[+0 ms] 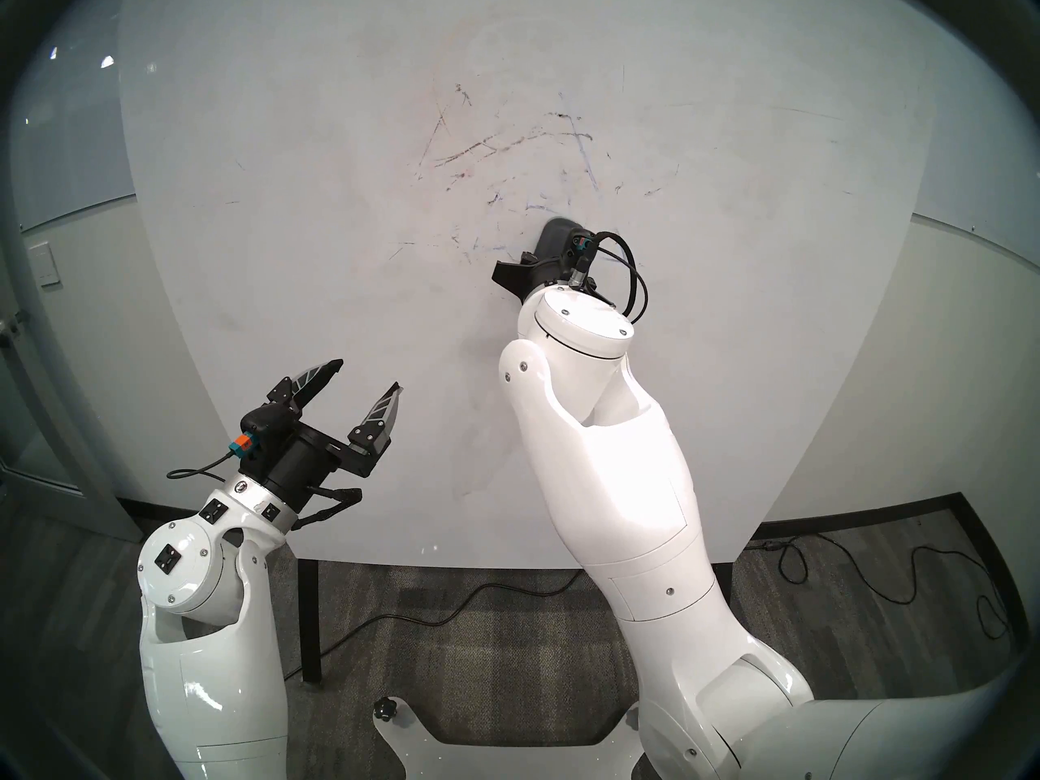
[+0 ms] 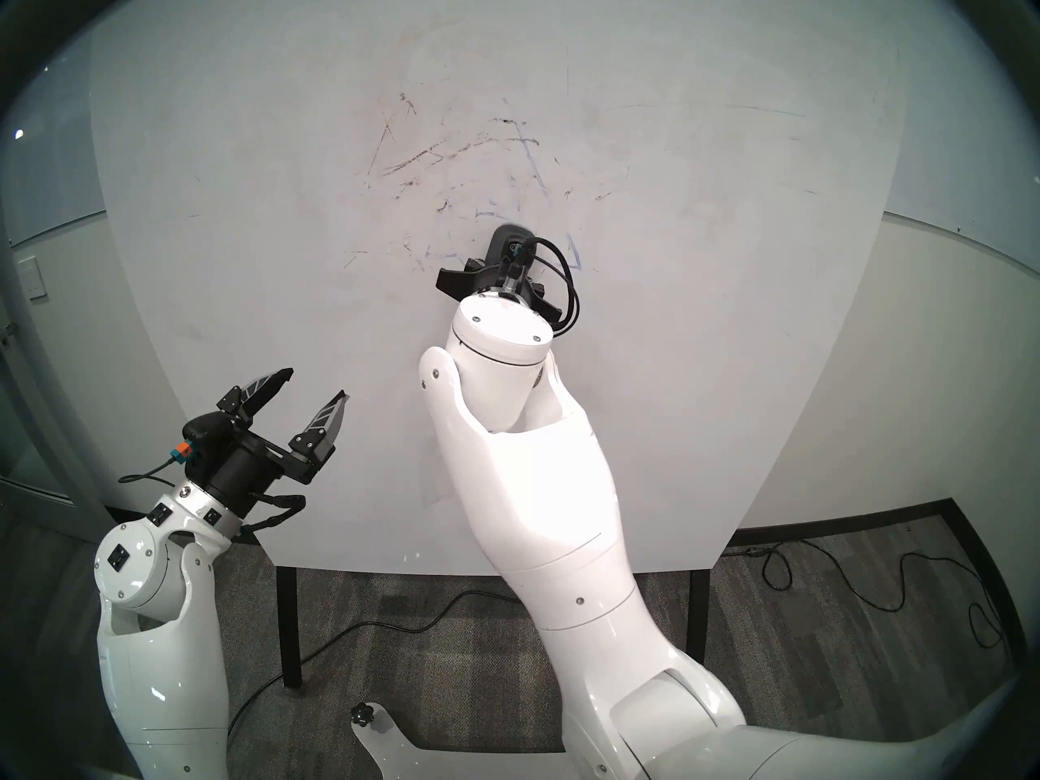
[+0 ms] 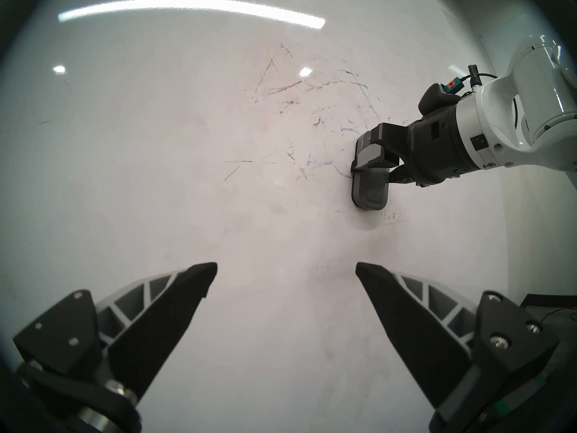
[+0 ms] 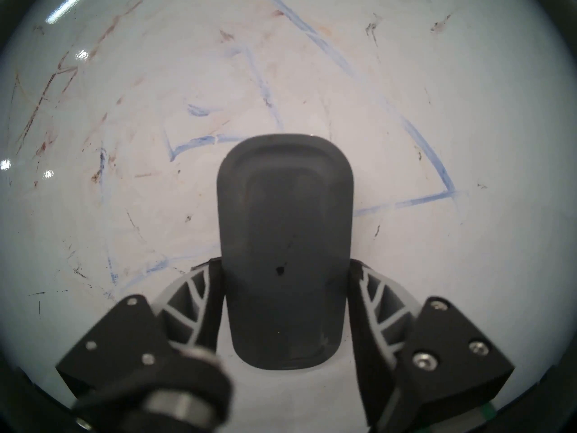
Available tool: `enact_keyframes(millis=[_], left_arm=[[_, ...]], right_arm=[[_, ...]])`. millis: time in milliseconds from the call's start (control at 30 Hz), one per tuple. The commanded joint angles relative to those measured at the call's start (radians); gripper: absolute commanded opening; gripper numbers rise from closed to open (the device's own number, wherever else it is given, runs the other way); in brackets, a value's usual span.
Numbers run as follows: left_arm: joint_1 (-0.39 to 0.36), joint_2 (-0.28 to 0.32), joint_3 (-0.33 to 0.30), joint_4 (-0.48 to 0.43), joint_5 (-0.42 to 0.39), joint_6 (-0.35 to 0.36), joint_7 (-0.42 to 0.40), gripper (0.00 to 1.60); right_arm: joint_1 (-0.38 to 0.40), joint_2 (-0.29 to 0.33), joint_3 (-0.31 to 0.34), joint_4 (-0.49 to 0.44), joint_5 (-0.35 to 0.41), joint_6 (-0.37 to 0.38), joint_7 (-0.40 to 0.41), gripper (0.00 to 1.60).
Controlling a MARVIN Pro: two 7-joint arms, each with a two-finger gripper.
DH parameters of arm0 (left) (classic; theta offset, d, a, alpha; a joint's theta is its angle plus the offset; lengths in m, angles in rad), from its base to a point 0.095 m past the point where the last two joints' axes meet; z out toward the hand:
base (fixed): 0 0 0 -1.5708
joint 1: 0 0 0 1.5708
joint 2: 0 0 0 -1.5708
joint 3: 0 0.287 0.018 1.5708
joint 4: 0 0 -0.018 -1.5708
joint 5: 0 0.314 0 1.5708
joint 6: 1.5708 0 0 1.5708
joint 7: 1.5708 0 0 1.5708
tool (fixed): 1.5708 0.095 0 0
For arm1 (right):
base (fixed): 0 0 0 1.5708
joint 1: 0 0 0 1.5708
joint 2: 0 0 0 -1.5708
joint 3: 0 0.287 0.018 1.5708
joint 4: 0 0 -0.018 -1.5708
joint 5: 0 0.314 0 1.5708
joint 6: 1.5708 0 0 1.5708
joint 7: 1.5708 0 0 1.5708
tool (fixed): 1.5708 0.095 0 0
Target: Erase all marks on the whiteboard with the eraser
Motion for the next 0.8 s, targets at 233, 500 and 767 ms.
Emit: enact_keyframes(millis=[233, 500, 767], left_arm=[[-0.002, 0.001, 0.002, -0.016, -0.005, -0.003, 0.002, 1.60], [-0.002, 0.001, 0.002, -0.016, -0.005, -0.003, 0.002, 1.60], [-0.002, 0.001, 0.002, -0.016, -0.006, -0.003, 0.002, 1.60]], right_arm=[[-0.015, 0.024, -0.058, -0.063, -0.012, -0.001, 0.045, 0.00], [-0.033, 0.053, -0.100, -0.104, -0.019, 0.007, 0.078, 0.00], [-0.027, 0.056, -0.134, -0.098, -0.039, 0.014, 0.077, 0.00]])
